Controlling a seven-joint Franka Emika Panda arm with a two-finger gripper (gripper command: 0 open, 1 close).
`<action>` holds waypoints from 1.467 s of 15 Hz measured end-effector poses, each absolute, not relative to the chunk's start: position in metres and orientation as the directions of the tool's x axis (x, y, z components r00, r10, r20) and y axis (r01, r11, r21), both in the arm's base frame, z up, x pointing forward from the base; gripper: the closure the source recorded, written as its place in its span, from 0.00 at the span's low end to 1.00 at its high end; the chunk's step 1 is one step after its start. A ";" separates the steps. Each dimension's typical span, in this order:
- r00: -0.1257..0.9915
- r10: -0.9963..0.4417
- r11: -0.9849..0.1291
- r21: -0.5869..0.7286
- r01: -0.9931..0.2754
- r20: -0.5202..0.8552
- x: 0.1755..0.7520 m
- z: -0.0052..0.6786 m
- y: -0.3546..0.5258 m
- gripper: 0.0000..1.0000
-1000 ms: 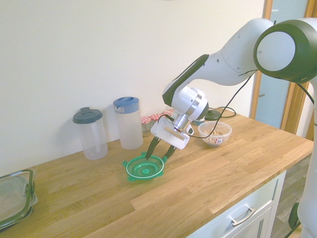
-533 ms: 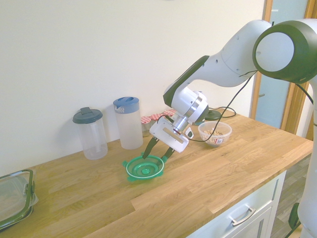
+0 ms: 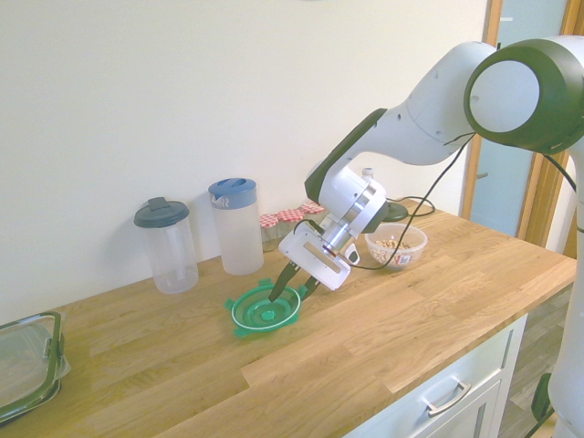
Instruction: Cover the lid of food container
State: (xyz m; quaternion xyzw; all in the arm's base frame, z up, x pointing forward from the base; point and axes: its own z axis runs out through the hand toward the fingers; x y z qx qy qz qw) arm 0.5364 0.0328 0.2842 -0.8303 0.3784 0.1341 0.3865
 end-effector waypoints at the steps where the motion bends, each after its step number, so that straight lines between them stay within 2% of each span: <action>1: 0.677 -0.525 -0.415 -0.540 -0.732 -0.516 0.536 0.283 0.032 1.00; 15: 0.691 -0.518 -0.449 -0.527 -0.722 -0.504 0.522 0.288 0.014 1.00; 18: 0.730 -0.517 -0.522 -0.512 -0.683 -0.447 0.519 0.339 0.024 1.00; 22: 0.744 -0.598 -0.675 -0.313 -0.668 -0.298 0.504 0.436 0.035 1.00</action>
